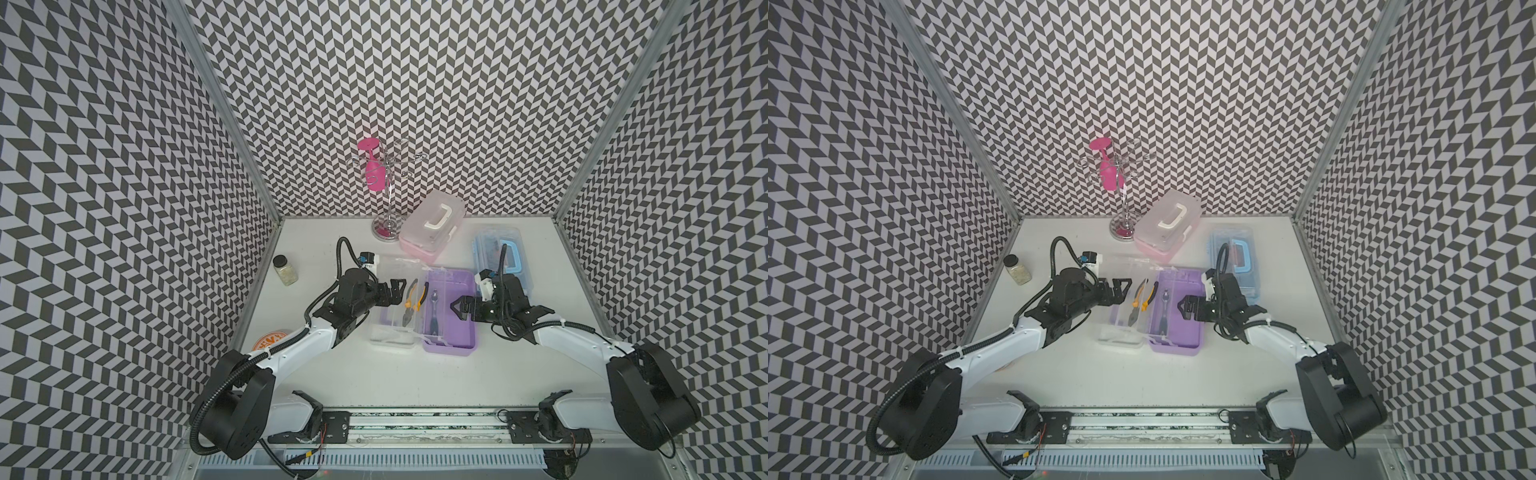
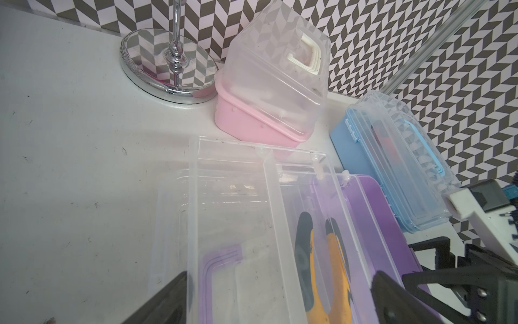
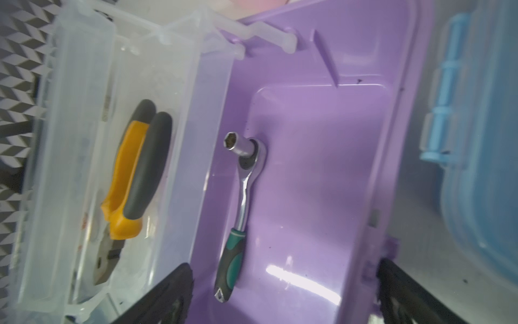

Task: Close toolboxes
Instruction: Move the toolbox to the center of the board, then close the toolbox lid.

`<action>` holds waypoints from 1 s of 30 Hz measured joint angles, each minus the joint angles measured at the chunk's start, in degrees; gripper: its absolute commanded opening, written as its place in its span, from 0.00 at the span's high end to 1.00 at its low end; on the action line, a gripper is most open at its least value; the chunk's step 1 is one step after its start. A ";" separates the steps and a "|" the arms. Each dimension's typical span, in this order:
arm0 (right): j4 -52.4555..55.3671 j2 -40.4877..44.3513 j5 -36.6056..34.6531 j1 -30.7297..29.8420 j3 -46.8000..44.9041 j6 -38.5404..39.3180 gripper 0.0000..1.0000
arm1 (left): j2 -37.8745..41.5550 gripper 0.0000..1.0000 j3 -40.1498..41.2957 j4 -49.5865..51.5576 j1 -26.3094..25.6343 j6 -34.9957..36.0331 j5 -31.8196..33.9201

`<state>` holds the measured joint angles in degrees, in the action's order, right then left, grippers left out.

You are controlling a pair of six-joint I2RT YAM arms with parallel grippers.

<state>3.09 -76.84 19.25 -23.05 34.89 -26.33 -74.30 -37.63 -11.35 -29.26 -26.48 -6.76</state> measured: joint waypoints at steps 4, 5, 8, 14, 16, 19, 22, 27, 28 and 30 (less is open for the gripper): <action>-3.04 -0.02 3.63 0.59 -1.77 -1.38 0.01 | -0.11 0.01 0.00 -0.31 -0.02 0.00 0.04; -3.48 -0.04 4.31 0.72 -1.88 -1.77 0.01 | -0.11 0.01 0.00 -0.31 -0.02 0.00 0.13; -4.68 -0.22 5.77 0.92 -1.92 -2.45 0.00 | -0.11 0.01 -0.07 -0.50 -0.04 0.00 0.35; -9.03 -1.09 9.29 0.94 -1.99 -3.61 0.01 | 0.55 0.01 -0.96 -0.72 -1.60 -0.02 0.17; -10.34 -1.42 10.43 0.94 -2.03 -3.87 0.00 | 1.03 0.01 -0.96 -0.74 -2.47 -0.02 -0.46; -11.50 -1.81 11.41 0.94 -2.27 -4.37 0.01 | 1.57 0.01 -0.98 -0.52 -3.23 -0.02 -0.42; -12.22 -2.14 12.09 0.94 -2.67 -4.79 0.00 | 1.68 0.01 -1.09 -0.42 -3.45 0.02 -0.02; -12.57 -2.78 12.92 0.94 -2.84 -5.01 0.01 | 1.66 0.01 -2.36 0.98 -4.70 0.39 1.77; -12.66 -3.02 13.18 0.94 -2.93 -5.05 0.01 | 1.66 0.01 -2.62 1.25 -4.94 0.48 2.05; -13.09 -3.50 14.05 0.94 -3.23 -5.25 0.00 | 1.66 0.01 -3.15 1.73 -5.38 0.92 2.60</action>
<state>-10.00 -80.34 33.30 -22.11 31.66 -31.57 -72.64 -40.77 -9.63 -34.63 -25.56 -4.16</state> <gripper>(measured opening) 0.995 0.994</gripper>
